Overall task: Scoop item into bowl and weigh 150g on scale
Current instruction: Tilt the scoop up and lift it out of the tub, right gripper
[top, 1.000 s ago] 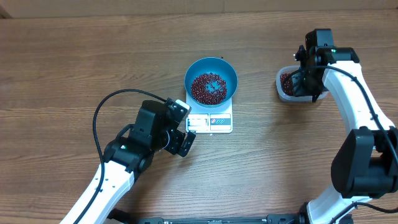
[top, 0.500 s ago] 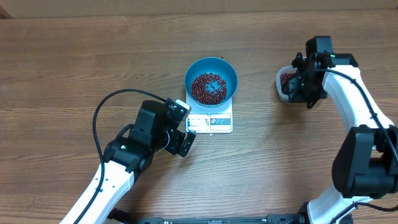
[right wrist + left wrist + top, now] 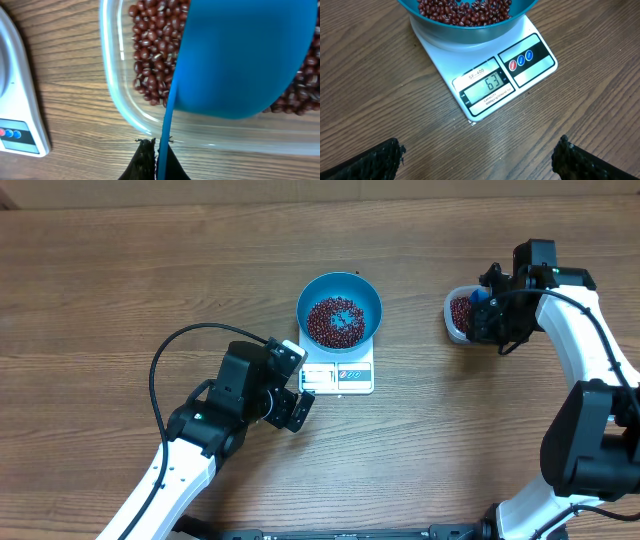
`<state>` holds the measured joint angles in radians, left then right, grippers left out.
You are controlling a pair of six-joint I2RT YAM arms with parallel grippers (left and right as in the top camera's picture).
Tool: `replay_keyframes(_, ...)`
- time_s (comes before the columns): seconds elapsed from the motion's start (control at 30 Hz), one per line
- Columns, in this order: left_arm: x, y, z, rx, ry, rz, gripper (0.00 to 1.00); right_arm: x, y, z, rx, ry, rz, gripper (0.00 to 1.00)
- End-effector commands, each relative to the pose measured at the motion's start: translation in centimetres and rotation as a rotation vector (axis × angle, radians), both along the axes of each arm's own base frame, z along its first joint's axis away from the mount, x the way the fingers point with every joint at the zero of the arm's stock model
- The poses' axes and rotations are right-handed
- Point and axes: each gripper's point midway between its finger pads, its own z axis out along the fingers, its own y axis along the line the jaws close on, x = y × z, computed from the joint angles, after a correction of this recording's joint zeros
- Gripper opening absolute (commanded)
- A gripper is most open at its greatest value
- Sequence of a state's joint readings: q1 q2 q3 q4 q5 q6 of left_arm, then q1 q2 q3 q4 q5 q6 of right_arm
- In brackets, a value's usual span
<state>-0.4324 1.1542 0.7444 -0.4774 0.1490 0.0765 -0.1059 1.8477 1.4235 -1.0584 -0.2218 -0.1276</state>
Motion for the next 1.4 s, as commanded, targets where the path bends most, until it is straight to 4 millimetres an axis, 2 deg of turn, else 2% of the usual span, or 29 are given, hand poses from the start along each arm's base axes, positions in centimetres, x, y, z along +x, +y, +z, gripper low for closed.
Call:
replay_keyframes(0.0, -0.1, -0.1, 0.1, -0.009, 0.002, 0.01, 0.99, 0.1, 1.8, -0.1, 0.098, -0.007, 0.03, 0.04)
replay_keyframes(0.1, -0.1, -0.1, 0.1, -0.009, 0.002, 0.01, 1.0, 0.6, 3.0, 0.6, 0.187, -0.033, 0.037, 0.04)
replay_keyframes(0.23, -0.1, -0.1, 0.1, -0.009, 0.002, 0.01, 1.0, 0.9, 3.2, 1.1, 0.254, -0.049, 0.019, 0.04)
replay_keyframes(0.7, -0.1, -0.1, 0.1, -0.009, 0.002, 0.01, 1.0, 1.3, -2.1, 3.2, 0.467, -0.107, -0.185, 0.04)
replay_keyframes(1.1, -0.1, -0.1, 0.1, -0.009, 0.002, 0.01, 1.0, 0.7, -4.0, 4.2, 0.553, -0.131, -0.238, 0.04)
replay_keyframes(1.37, -0.1, -0.1, 0.1, -0.009, 0.002, 0.01, 1.0, -0.6, -4.8, 5.3, 0.634, -0.156, -0.213, 0.04)
